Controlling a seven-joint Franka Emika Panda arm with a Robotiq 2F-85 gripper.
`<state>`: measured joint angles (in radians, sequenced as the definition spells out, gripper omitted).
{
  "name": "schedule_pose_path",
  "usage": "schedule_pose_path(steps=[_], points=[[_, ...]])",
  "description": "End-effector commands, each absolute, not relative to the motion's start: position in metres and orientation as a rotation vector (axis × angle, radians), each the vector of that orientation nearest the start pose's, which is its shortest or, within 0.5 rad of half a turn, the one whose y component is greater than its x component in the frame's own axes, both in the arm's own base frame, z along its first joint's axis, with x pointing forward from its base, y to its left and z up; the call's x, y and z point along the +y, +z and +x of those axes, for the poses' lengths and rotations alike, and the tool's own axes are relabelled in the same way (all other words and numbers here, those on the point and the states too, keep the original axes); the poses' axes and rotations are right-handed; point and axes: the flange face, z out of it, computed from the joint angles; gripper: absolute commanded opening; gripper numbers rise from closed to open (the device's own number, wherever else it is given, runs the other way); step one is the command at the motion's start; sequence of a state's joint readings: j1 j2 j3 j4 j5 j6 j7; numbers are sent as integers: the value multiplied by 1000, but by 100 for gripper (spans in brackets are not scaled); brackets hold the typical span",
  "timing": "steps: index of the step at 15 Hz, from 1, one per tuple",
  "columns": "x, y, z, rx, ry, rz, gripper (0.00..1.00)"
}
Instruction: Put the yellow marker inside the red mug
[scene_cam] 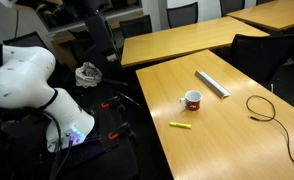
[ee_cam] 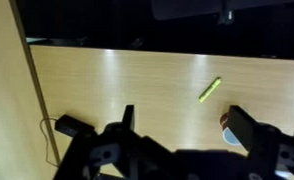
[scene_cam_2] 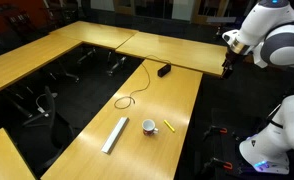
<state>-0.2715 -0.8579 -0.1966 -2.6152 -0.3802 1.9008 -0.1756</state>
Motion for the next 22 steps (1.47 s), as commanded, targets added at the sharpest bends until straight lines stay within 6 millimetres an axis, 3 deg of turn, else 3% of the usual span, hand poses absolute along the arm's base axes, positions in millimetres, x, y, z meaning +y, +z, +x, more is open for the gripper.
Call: schedule_pose_path(steps=[1, 5, 9, 13, 16, 20, 22], points=[[-172, 515, 267, 231, -119, -3381, 100], [-172, 505, 282, 282, -147, -3332, 100], [-178, 465, 323, 469, -206, -3227, 100], [-184, 393, 377, 655, -229, -3138, 100], [-187, 327, 410, 715, -197, -3084, 100], [-180, 242, 440, 869, 12, -2969, 100], [-178, 210, 451, 891, 105, -2953, 100]])
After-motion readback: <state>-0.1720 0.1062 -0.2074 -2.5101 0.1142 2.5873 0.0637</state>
